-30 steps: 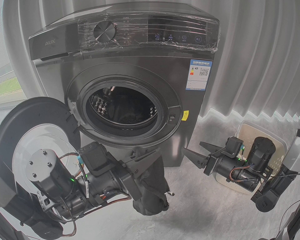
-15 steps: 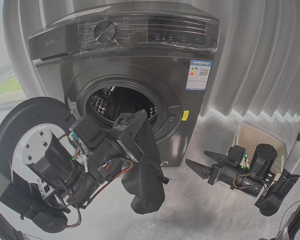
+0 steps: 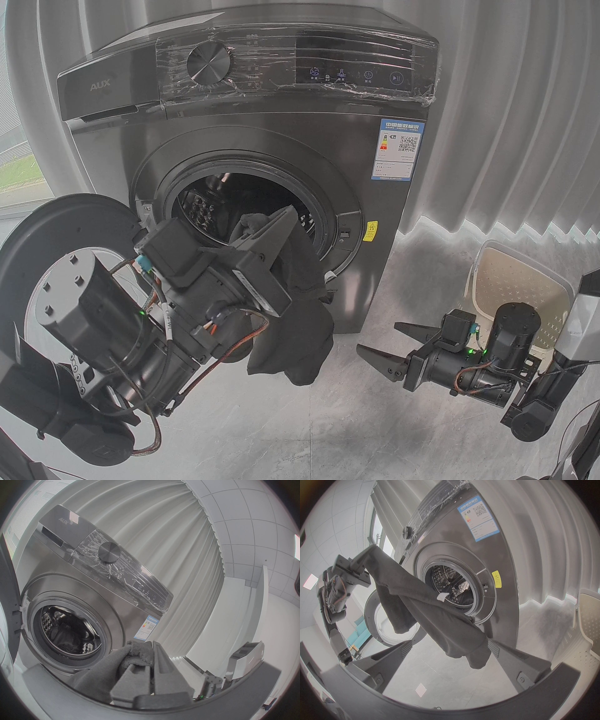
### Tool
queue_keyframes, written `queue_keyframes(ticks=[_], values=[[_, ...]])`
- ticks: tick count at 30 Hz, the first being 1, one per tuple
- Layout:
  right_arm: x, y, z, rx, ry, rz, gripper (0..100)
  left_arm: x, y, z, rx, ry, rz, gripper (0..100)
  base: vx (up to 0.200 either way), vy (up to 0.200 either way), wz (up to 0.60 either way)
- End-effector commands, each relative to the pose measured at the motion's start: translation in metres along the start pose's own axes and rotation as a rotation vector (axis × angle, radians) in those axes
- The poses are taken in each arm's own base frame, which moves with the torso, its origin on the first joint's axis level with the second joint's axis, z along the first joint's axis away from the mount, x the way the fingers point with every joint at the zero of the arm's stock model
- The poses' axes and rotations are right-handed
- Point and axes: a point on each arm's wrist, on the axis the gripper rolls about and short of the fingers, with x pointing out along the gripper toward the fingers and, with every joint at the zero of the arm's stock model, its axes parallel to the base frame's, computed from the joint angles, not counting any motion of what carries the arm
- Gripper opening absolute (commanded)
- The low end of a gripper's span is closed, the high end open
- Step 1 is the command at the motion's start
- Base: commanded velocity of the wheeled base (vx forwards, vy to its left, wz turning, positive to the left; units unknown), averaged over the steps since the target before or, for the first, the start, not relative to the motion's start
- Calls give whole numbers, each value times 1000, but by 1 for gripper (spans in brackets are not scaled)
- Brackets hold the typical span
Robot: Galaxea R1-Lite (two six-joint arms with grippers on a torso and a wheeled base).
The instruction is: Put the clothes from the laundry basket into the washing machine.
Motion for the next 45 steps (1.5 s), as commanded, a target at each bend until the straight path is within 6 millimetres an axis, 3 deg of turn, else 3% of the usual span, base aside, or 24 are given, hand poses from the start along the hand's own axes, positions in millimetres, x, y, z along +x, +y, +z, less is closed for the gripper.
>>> queue_keyframes(ticks=[1, 17, 25, 35, 45], values=[[13, -4, -11, 4, 36, -3, 100, -3, -4, 5, -6, -10, -19, 0, 0, 0, 0], [40, 1, -14, -9, 12, 36, 100, -6, -10, 4, -9, 9, -107, 0, 0, 0, 0], [54, 20, -21, -20, 15, 108, 100, -6, -13, 4, -14, 3, -115, 0, 0, 0, 0], [89, 13, -19, -35, -51, 110, 100, -9, -20, 11, -17, -14, -140, 0, 0, 0, 0], [98, 6, -18, -46, -72, 91, 100, -7, -21, 14, -19, -27, -144, 0, 0, 0, 0]])
